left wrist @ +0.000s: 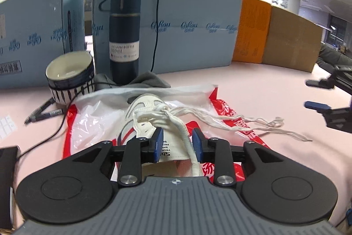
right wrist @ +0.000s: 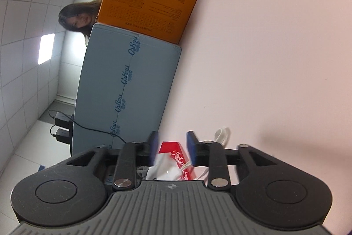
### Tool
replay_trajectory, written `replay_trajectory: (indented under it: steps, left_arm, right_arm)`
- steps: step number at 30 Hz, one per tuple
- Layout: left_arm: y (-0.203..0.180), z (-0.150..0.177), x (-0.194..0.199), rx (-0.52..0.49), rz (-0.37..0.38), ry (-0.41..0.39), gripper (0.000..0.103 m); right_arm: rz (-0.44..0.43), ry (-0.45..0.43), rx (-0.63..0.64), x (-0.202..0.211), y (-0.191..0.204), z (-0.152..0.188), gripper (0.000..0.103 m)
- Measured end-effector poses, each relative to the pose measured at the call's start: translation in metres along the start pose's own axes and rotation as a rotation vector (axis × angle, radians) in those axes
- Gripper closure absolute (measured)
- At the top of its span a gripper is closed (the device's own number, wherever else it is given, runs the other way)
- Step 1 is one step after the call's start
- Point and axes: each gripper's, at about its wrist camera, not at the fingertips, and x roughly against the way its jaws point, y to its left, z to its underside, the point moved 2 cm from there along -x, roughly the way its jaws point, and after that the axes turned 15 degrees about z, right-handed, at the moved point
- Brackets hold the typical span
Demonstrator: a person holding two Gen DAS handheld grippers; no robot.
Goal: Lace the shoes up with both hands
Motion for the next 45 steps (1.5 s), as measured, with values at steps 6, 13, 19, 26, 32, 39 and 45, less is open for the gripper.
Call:
replay_trajectory:
  steps: [6, 13, 19, 26, 32, 39, 45]
  left_arm:
    - [0.008, 0.000, 0.009, -0.047, -0.070, 0.001, 0.060]
    - [0.033, 0.005, 0.000, 0.028, -0.092, 0.019, 0.081]
    - [0.059, 0.010, 0.007, 0.239, -0.041, -0.015, 0.080]
    - [0.055, 0.006, -0.002, 0.153, -0.038, 0.016, 0.074]
    - [0.047, 0.000, -0.011, 0.026, -0.037, 0.033, 0.075]
    - [0.064, -0.001, -0.005, 0.132, 0.008, 0.018, 0.084]
    - [0.077, 0.001, -0.003, 0.177, 0.021, 0.020, 0.082]
  right_arm:
    - [-0.039, 0.038, 0.006, -0.006, 0.008, 0.013, 0.056]
    - [-0.080, 0.082, 0.003, -0.015, 0.016, 0.028, 0.049]
    - [-0.063, 0.124, -0.130, -0.025, 0.000, 0.033, 0.047]
    - [-0.104, 0.299, -0.149, -0.049, 0.017, 0.060, 0.047]
    - [-0.118, 0.519, -0.128, -0.097, 0.047, 0.102, 0.044]
    - [0.012, 0.529, -0.207, -0.126, 0.049, 0.136, 0.054]
    - [0.008, 0.403, -0.089, -0.115, 0.066, 0.130, 0.101]
